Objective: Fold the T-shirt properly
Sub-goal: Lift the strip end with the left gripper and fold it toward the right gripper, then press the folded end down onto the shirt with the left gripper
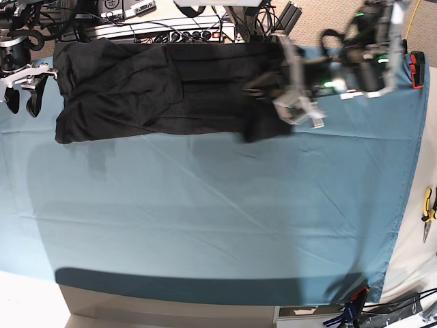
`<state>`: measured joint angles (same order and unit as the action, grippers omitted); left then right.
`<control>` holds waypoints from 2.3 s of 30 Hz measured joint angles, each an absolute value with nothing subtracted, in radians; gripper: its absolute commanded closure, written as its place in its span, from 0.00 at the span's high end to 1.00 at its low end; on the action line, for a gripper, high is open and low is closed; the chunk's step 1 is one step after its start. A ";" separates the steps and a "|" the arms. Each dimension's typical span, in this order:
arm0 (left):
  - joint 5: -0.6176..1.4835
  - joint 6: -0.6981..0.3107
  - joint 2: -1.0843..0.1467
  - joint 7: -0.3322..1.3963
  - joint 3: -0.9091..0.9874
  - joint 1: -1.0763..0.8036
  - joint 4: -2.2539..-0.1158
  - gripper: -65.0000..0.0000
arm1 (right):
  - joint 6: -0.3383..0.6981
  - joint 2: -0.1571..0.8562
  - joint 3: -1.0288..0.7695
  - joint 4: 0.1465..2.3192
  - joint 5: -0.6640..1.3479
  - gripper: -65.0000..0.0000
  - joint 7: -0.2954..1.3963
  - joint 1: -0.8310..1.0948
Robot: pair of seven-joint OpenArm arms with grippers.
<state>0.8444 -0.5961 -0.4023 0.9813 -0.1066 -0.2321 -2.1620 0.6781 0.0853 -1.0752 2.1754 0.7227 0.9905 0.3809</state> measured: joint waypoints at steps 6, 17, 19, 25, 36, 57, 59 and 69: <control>0.802 -0.596 -0.352 0.967 -0.203 -0.159 -2.021 0.00 | 0.678 0.085 -1.075 2.175 0.723 0.48 0.990 0.385; 0.804 -0.595 -0.310 0.967 -0.236 -0.113 -1.911 0.00 | 0.678 0.085 -1.075 2.175 0.726 0.48 0.990 0.385; 0.822 -0.595 -0.310 0.970 -0.236 -0.113 -1.911 0.00 | 0.678 0.085 -1.075 2.175 0.726 0.48 0.990 0.385; 0.827 -0.596 -0.310 0.969 -0.236 -0.113 -1.911 0.00 | 0.678 0.085 -1.075 2.175 0.726 0.48 0.982 0.385; 0.792 -0.595 -0.274 0.967 -0.288 -0.113 -1.911 0.00 | 0.678 0.085 -1.075 2.175 0.726 0.48 0.982 0.385; 0.691 -0.567 -0.233 0.926 -0.346 -0.107 -1.911 0.00 | 0.678 0.085 -1.075 2.175 0.726 0.48 0.975 0.385; 0.691 -0.567 -0.233 0.921 -0.346 -0.107 -1.911 0.00 | 0.678 0.085 -1.075 2.175 0.726 0.48 0.975 0.385; 0.691 -0.567 -0.233 0.921 -0.346 -0.107 -1.911 0.00 | 0.678 0.085 -1.075 2.175 0.726 0.48 0.975 0.385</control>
